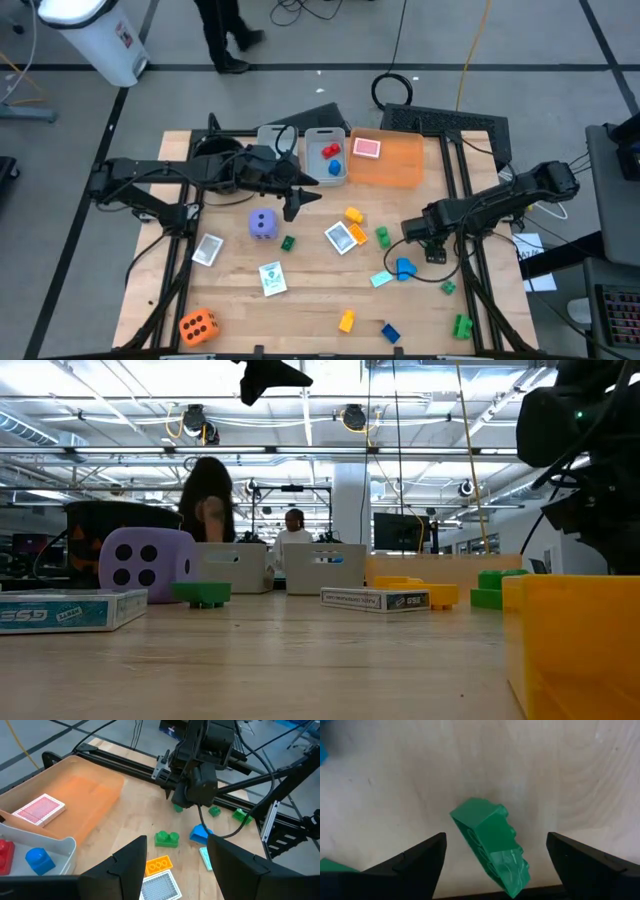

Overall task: Pick & Place Toys
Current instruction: Put the green gamepiece into the right gray bin

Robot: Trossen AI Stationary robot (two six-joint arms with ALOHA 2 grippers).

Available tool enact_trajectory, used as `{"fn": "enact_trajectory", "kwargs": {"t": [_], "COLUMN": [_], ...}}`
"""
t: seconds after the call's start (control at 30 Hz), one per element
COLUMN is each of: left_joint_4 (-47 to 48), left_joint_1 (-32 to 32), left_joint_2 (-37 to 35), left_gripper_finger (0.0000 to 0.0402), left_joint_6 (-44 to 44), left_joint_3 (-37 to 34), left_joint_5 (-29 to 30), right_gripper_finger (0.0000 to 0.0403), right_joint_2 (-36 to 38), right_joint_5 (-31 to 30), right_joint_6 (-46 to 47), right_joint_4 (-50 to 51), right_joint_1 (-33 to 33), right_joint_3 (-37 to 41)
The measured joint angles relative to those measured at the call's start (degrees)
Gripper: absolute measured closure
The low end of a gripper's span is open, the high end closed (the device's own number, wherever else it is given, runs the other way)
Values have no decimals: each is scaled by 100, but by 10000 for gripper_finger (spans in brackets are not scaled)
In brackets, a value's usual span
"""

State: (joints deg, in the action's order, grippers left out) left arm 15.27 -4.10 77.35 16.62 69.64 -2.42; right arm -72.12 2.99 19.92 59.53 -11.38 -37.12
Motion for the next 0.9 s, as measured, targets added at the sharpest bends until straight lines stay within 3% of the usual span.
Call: {"fn": "enact_trajectory", "kwargs": {"t": [0.9], "left_joint_4": [269], "left_joint_1": [0], "left_joint_2": [1], "left_gripper_finger": [186], "left_joint_6": [35], "left_joint_3": [-1], "left_joint_5": [0], "right_gripper_finger": [302], "right_joint_2": [-92], "right_joint_5": [4], "right_joint_6": [197], "right_joint_4": [-275], "right_joint_1": [0], "right_joint_3": [0]}}
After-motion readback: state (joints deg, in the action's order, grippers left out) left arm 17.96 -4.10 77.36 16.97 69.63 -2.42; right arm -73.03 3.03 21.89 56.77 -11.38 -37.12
